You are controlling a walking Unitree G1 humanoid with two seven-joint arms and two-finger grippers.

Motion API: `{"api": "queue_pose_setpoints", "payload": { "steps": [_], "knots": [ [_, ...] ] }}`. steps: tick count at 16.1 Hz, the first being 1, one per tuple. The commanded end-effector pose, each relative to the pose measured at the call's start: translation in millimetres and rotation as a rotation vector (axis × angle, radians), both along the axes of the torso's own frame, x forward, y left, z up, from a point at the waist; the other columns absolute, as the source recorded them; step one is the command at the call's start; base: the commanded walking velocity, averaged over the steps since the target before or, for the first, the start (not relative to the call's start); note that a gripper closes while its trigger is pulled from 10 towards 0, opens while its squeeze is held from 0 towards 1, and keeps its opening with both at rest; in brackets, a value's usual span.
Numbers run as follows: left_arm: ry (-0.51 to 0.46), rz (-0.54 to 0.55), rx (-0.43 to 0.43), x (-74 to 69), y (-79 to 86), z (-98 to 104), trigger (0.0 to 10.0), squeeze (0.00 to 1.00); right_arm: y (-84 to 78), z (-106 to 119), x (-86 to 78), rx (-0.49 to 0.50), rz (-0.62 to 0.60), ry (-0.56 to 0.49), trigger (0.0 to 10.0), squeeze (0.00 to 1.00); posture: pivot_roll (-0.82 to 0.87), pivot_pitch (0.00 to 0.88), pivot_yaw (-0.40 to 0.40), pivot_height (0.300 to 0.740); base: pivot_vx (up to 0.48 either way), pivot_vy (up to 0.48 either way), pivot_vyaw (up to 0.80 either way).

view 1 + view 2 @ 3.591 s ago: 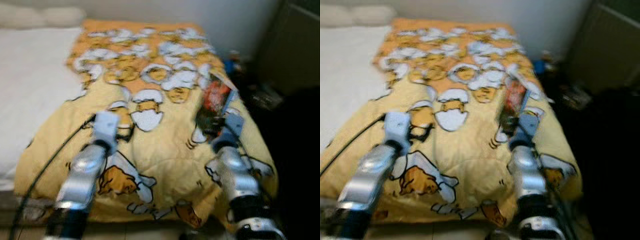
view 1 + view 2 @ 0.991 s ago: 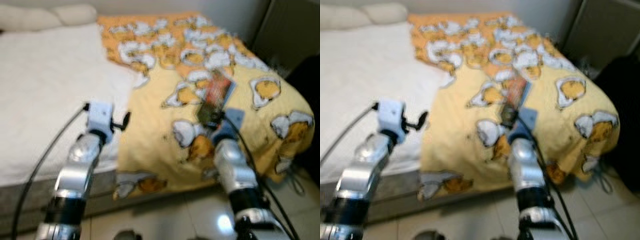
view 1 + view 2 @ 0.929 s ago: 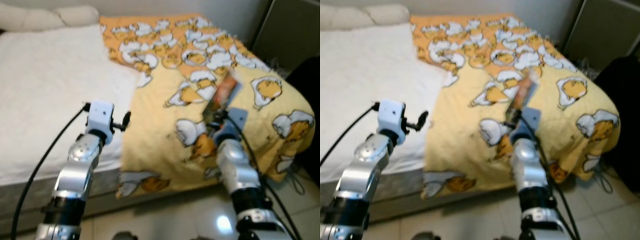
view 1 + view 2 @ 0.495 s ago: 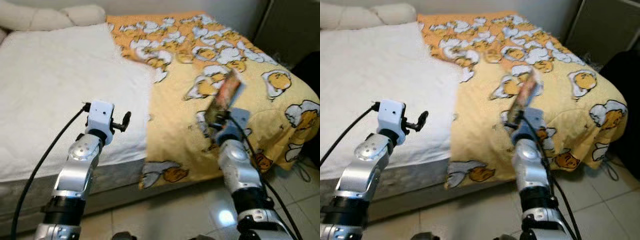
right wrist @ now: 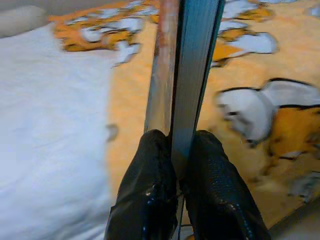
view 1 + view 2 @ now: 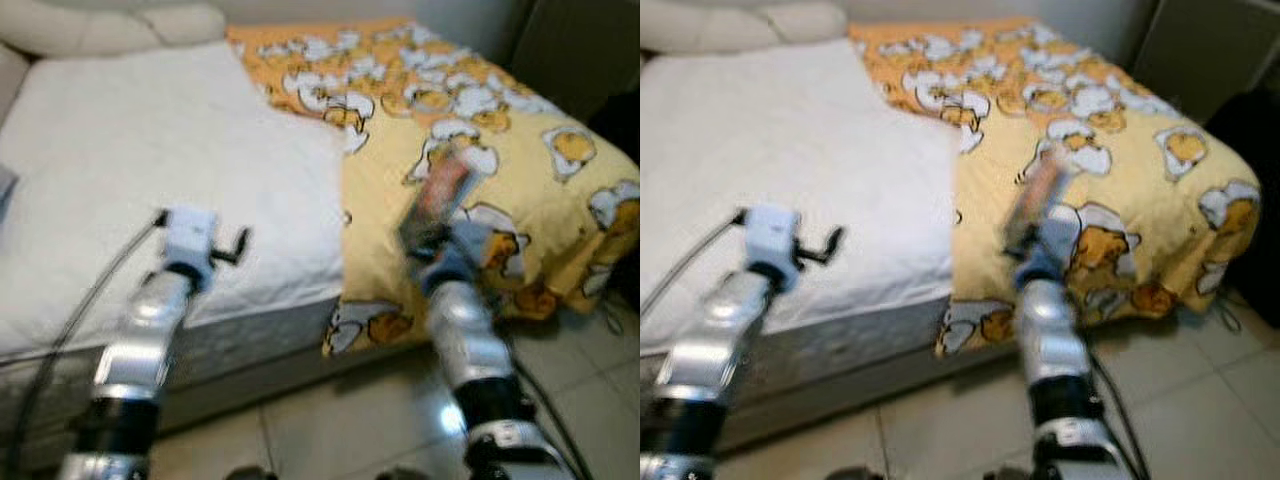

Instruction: Clean up the room

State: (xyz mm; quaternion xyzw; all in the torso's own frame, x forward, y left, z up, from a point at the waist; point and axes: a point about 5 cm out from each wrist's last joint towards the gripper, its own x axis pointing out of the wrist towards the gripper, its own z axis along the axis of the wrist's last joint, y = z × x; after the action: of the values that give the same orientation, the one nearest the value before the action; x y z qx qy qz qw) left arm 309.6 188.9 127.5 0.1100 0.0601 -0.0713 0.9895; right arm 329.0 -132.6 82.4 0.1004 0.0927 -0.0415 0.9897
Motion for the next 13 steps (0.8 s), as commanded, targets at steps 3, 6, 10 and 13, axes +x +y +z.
{"api": "queue_pose_setpoints", "payload": {
  "steps": [3, 6, 10, 13],
  "knots": [
    [-0.012, -0.028, -0.002, 1.0, -9.9, 0.8, 10.0, 0.0, -7.9, 12.6, 5.2, -0.013, -0.018, -0.058, 10.0, 0.0, 0.0, 0.0, -0.007, 0.74, 0.0, 0.398, 0.0],
    [-0.014, -0.026, -0.001, 0.9, -9.3, 0.9, 10.0, 0.0, -7.4, 12.4, 4.9, -0.013, -0.015, -0.059, 10.0, 0.0, 0.0, 0.0, -0.008, 0.74, 0.0, 0.398, 0.0],
    [-0.015, -0.029, -0.001, 1.1, -11.0, 0.6, 10.0, 0.0, -8.0, 12.3, 5.0, -0.012, -0.013, -0.058, 10.0, 0.0, 0.0, 0.0, -0.014, 0.74, 0.0, 0.398, 0.0],
    [-0.015, -0.028, -0.004, 0.8, -11.9, 0.1, 10.0, 0.0, -8.8, 12.1, 4.4, -0.018, -0.011, -0.057, 10.0, 0.0, 0.0, 0.0, -0.016, 0.74, 0.0, 0.396, 0.0]
  ]
}}
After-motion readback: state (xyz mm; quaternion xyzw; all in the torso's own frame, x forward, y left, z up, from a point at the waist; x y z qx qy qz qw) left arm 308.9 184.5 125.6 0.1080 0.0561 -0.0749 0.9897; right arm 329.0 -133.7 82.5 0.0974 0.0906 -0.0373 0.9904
